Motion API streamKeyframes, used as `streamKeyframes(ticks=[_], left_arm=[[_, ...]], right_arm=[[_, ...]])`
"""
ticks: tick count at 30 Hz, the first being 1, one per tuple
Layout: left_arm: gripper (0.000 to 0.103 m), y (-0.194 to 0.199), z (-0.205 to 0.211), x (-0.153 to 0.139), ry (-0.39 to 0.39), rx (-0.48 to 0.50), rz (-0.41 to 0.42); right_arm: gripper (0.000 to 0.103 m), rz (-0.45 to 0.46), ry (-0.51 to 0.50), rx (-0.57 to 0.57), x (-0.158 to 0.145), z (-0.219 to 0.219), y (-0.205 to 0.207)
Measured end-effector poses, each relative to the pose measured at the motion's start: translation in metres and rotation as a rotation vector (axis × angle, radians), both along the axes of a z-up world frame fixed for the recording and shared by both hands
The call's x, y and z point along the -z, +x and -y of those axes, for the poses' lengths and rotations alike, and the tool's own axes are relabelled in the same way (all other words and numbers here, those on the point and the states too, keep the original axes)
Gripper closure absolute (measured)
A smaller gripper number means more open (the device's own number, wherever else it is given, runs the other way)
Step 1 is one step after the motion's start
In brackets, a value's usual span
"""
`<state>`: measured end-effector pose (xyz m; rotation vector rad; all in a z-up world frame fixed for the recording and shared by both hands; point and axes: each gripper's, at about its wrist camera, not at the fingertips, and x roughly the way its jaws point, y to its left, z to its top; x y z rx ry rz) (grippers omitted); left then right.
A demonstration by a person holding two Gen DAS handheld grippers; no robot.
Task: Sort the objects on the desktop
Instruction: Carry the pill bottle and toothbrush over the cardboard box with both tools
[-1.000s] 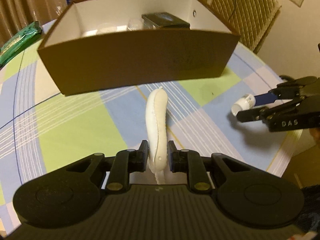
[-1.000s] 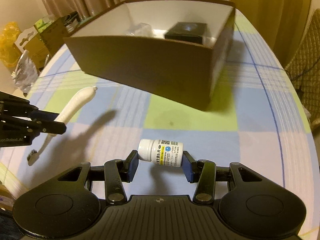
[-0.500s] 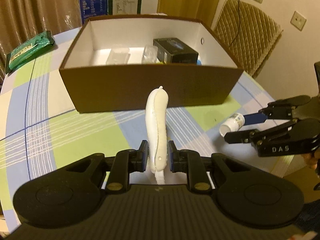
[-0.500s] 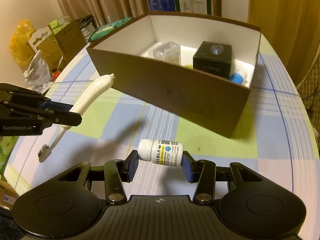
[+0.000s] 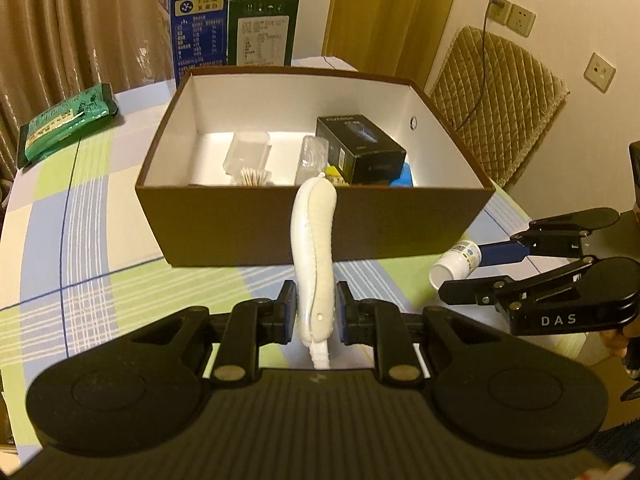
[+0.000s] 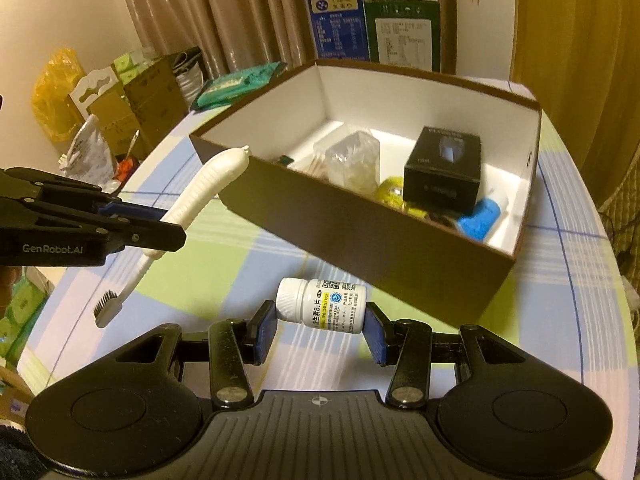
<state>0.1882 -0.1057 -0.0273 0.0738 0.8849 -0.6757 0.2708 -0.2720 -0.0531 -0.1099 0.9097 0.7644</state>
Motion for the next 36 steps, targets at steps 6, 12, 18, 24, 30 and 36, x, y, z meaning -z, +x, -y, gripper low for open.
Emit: streamKeyframes(ticks=[6,12,18,24,30,36], left_arm=[[0.087,0.013,0.000,-0.007,-0.015,-0.009,0.014],[0.087,0.029,0.005,-0.016,-0.038,-0.012,0.038],[0.087,0.047,0.013,-0.027,-0.058,-0.014,0.068],[0.087,0.076,0.022,-0.040,-0.080,-0.027,0.106],[0.087,0.104,0.034,-0.047,-0.079,-0.029,0.126],[0.087,0.131,0.044,-0.044,-0.062,-0.035,0.134]], right_arm=[[0.059,0.025,0.007,-0.016,-0.009,-0.006,0.007],[0.059,0.048,0.018,-0.033,-0.018,-0.012,0.021],[0.059,0.068,0.046,-0.035,-0.030,-0.018,0.042],[0.059,0.108,0.068,-0.031,-0.045,-0.024,0.072],[0.059,0.136,0.078,-0.021,-0.057,-0.028,0.104],[0.059,0.157,0.060,-0.026,-0.060,-0.034,0.133]])
